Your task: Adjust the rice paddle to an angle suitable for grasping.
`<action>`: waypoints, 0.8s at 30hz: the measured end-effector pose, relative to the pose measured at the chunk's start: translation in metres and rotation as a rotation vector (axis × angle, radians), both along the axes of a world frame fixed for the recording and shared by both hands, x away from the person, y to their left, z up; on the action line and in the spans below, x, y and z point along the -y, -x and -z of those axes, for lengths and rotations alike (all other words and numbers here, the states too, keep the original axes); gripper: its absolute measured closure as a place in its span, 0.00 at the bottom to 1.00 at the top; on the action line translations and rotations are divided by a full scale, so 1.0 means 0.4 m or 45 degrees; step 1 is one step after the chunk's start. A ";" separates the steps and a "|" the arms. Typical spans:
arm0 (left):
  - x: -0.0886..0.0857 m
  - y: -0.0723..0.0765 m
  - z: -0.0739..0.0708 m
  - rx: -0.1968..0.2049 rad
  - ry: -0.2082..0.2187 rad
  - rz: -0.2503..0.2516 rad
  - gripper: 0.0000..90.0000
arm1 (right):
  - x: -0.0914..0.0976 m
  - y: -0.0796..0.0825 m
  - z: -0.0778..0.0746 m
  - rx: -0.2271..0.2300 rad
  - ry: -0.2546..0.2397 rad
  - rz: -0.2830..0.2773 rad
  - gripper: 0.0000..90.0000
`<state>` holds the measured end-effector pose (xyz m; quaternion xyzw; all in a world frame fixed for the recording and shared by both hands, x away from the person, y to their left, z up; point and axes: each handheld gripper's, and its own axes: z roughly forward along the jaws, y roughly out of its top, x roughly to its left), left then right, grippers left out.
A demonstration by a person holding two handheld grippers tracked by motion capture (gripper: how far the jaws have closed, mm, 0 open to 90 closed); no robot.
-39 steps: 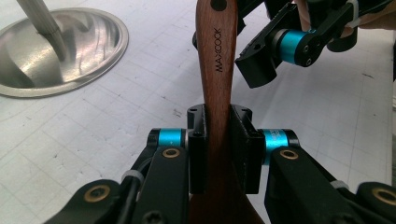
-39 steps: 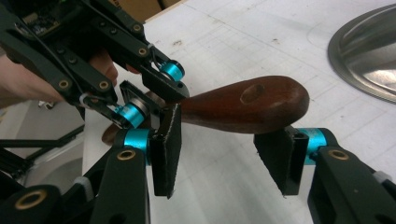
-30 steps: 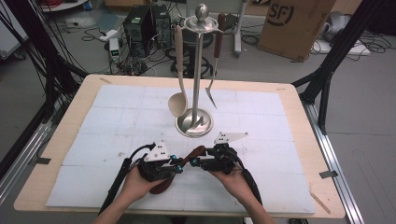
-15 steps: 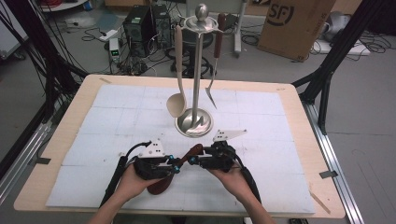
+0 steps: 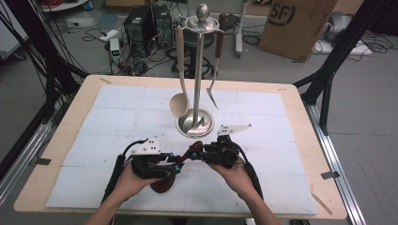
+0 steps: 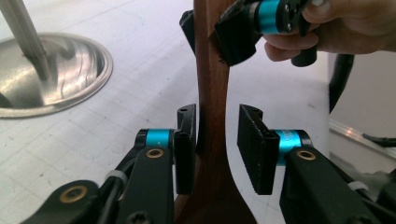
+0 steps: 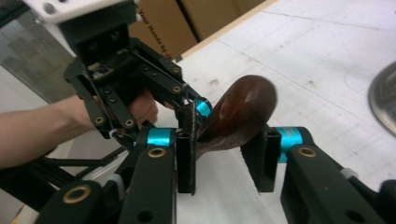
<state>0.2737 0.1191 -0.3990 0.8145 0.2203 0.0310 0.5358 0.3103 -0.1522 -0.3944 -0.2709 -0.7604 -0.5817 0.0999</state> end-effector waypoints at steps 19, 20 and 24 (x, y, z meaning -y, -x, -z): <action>-0.008 -0.005 -0.009 -0.016 0.043 0.023 0.67 | -0.001 0.012 -0.093 0.144 -0.031 -0.013 0.85; -0.007 -0.004 -0.009 -0.011 0.037 0.026 0.68 | -0.005 0.012 -0.096 0.161 -0.031 -0.016 0.85; -0.009 -0.004 -0.010 -0.003 0.029 0.024 0.72 | -0.020 0.016 -0.102 0.192 -0.030 -0.027 0.86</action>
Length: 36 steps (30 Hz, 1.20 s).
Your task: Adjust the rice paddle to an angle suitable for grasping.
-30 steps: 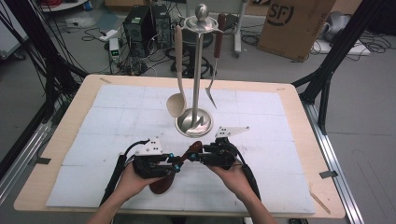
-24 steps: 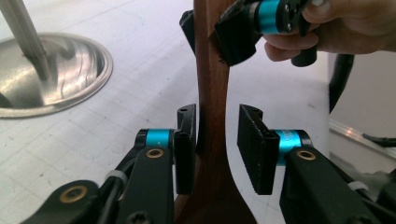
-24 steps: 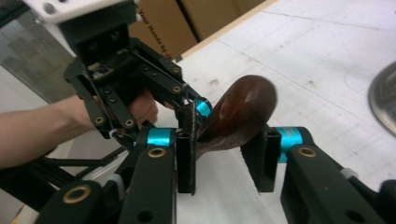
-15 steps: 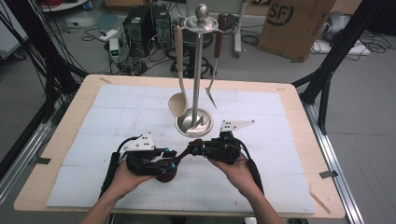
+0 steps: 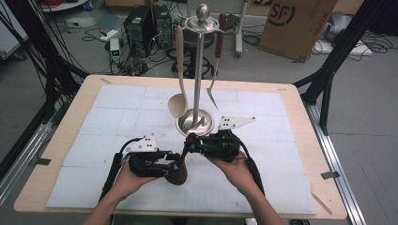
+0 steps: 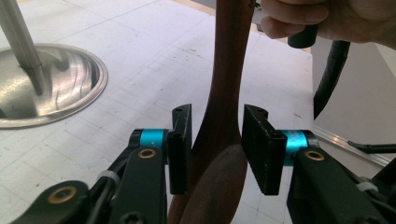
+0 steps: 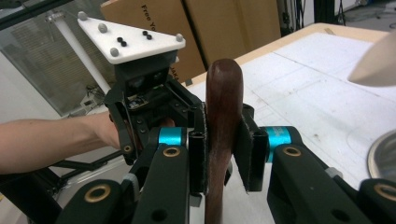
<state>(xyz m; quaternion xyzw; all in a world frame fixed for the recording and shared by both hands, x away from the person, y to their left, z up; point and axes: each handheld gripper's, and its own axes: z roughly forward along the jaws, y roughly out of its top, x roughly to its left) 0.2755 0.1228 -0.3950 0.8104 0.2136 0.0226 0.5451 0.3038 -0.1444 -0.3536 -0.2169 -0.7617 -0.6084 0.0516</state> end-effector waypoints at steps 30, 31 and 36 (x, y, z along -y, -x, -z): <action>-0.019 0.002 -0.001 0.024 -0.004 0.015 0.78 | -0.054 0.026 0.085 0.046 -0.024 0.006 0.84; -0.019 0.002 -0.001 0.025 -0.003 0.013 0.78 | -0.055 0.026 0.089 0.041 -0.032 0.005 0.84; -0.022 0.004 -0.004 0.026 0.011 0.003 0.75 | -0.054 0.024 0.085 0.051 -0.048 0.008 0.85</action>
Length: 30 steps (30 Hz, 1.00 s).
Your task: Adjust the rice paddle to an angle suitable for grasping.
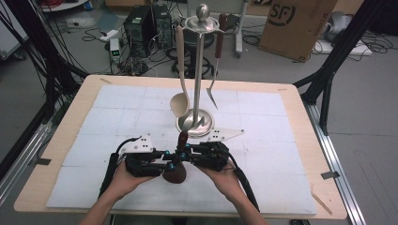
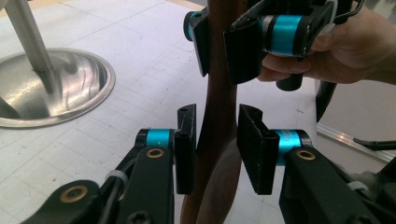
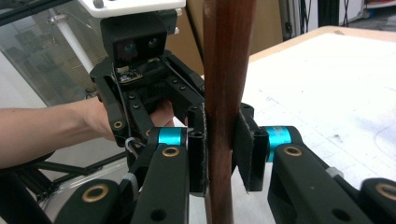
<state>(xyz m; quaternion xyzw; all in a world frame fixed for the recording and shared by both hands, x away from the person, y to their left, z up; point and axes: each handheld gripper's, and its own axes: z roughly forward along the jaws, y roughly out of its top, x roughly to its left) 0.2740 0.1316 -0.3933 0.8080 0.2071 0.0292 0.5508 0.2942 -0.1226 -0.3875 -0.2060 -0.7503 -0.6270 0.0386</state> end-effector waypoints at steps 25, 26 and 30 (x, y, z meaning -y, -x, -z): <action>-0.050 0.009 -0.013 0.063 -0.099 -0.139 0.47 | 0.056 -0.058 -0.081 0.041 0.079 0.008 0.85; -0.053 0.009 -0.013 0.064 -0.103 -0.144 0.46 | 0.059 -0.062 -0.085 0.044 0.075 0.009 0.85; -0.066 0.008 -0.009 0.066 -0.126 -0.167 0.44 | 0.068 -0.072 -0.088 0.041 0.075 0.017 0.85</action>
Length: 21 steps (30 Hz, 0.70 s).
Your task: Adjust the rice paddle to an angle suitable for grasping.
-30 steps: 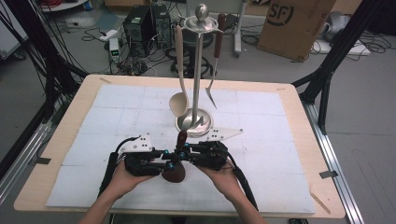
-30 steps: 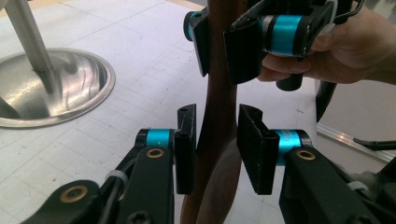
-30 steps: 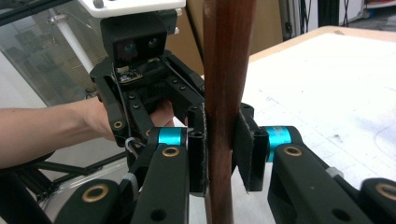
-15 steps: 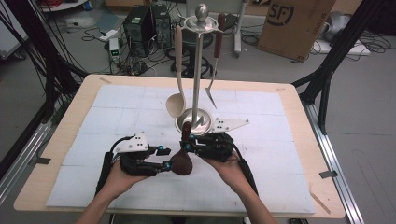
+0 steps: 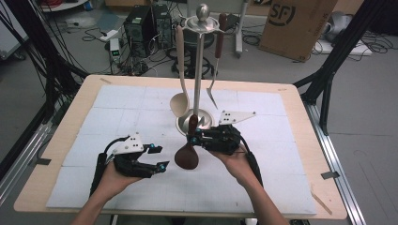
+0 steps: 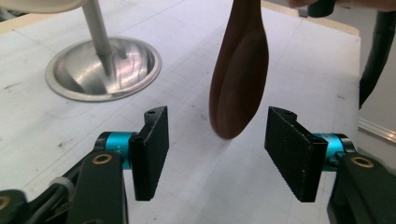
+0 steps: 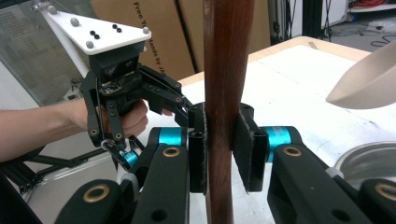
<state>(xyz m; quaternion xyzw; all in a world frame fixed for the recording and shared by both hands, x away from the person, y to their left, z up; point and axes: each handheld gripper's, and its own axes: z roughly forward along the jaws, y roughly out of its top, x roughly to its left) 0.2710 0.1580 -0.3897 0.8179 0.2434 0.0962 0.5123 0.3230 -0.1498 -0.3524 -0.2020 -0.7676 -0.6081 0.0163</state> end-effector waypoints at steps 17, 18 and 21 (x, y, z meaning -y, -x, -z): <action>-0.045 -0.011 0.006 0.013 -0.049 -0.126 0.30 | 0.034 -0.038 -0.044 0.034 0.031 0.034 0.85; -0.047 -0.011 0.006 0.017 -0.057 -0.127 0.29 | 0.034 -0.039 -0.046 0.034 0.033 0.032 0.85; -0.048 -0.010 0.006 0.027 -0.065 -0.140 0.28 | 0.030 -0.044 -0.057 0.044 0.040 0.019 0.85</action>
